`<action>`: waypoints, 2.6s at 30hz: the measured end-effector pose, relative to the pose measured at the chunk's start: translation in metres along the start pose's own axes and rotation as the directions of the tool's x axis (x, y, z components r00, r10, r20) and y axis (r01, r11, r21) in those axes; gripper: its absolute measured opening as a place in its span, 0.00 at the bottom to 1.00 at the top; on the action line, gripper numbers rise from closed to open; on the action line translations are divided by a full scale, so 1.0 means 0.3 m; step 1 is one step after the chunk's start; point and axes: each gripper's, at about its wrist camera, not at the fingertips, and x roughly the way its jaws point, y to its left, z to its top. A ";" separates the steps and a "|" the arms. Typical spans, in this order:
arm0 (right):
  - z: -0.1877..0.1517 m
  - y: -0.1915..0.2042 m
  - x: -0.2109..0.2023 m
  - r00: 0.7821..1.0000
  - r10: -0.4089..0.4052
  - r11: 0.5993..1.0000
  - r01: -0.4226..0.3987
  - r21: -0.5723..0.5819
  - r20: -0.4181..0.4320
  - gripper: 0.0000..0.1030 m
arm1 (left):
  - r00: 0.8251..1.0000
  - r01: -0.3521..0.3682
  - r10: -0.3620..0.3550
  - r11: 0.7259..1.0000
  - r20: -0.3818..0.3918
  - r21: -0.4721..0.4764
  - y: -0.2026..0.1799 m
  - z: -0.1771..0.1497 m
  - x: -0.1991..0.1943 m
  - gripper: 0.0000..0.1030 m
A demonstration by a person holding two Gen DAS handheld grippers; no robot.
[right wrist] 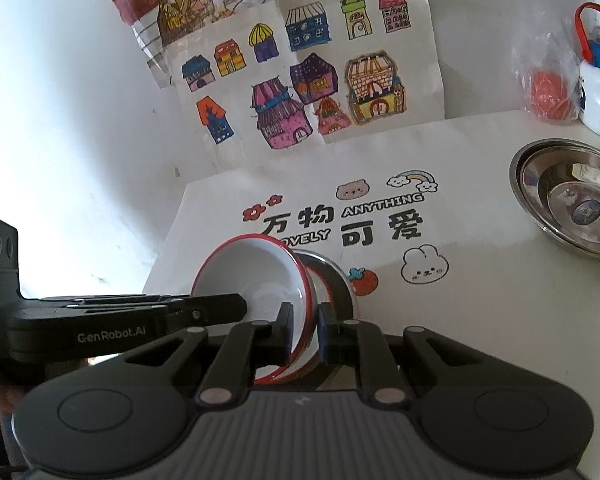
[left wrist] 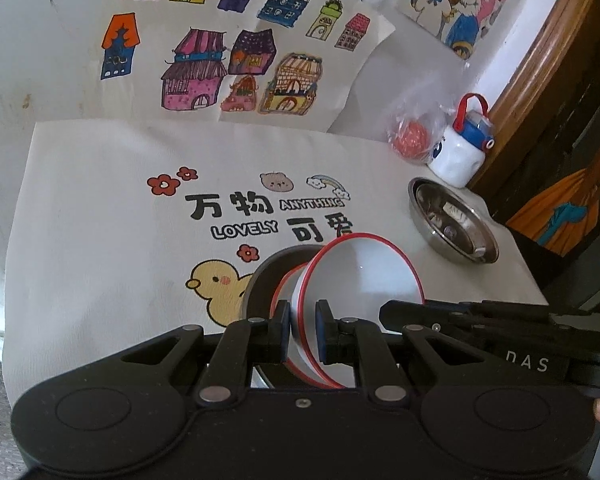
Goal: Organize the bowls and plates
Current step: 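Carry the white bowl with both grippers and lower it into the stacked bowls, then open both grippers to release the white bowl in the stack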
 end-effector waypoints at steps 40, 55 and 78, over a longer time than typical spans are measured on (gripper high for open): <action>-0.003 0.027 0.015 0.996 -0.087 0.992 0.085 -0.091 -0.022 0.17 | 0.999 -0.035 0.035 0.995 0.004 0.094 -0.042 -0.007 -0.004 0.18; -0.002 0.030 0.008 0.996 -0.093 0.991 0.091 -0.098 -0.017 0.19 | 0.996 -0.085 0.082 0.987 0.028 0.138 -0.041 -0.001 -0.018 0.25; -0.077 0.038 -0.200 0.982 -0.130 0.989 0.138 -0.045 0.139 1.00 | 0.976 -0.073 0.054 0.994 0.210 0.084 0.043 -0.048 -0.210 0.99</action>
